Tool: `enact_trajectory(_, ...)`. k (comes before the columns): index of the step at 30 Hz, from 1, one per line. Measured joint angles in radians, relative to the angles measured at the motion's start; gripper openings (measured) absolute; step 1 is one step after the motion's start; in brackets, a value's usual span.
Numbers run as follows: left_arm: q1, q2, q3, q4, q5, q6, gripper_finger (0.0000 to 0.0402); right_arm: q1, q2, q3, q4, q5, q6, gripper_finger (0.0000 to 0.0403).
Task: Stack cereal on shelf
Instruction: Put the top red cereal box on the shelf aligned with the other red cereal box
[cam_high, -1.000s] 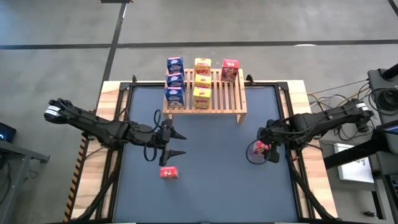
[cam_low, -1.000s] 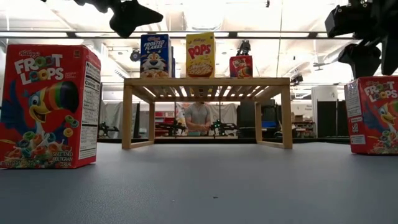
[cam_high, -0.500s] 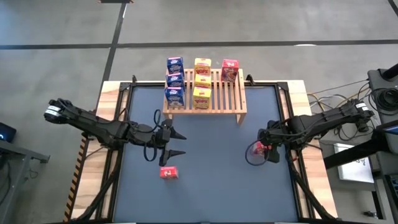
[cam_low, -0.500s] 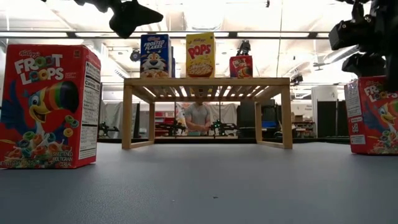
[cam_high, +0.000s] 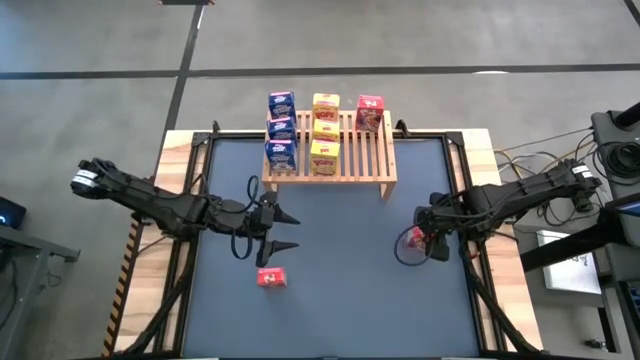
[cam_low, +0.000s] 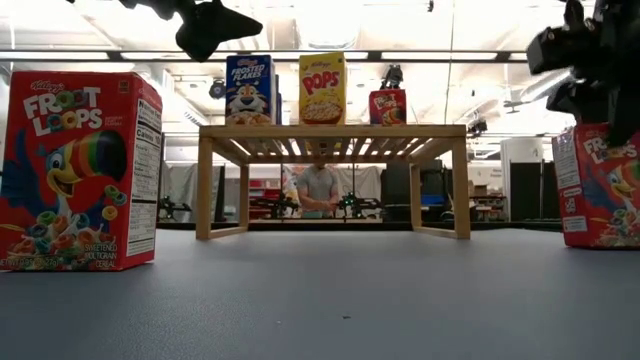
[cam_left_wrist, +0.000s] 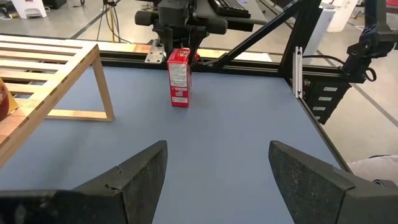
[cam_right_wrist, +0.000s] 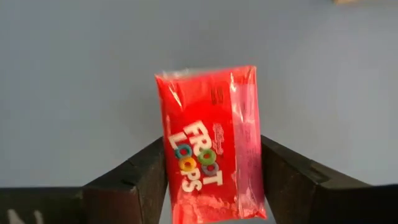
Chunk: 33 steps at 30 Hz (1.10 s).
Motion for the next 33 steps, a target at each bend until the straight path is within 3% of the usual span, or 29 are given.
enact_trajectory(12,-0.001,0.0,0.0,-0.001,-0.001,-0.003,0.0265,0.0,0.0,0.191,0.0,0.0,-0.062,0.0207)
enact_trajectory(18,-0.002,0.0,0.0,-0.002,-0.001,-0.003,0.0265,0.0,0.0,0.212,-0.035,0.0,-0.05,0.0216)
enact_trajectory(33,-0.002,0.0,-0.019,0.001,-0.002,-0.011,0.0265,0.0,0.015,0.075,-0.045,0.0,0.011,0.0328)
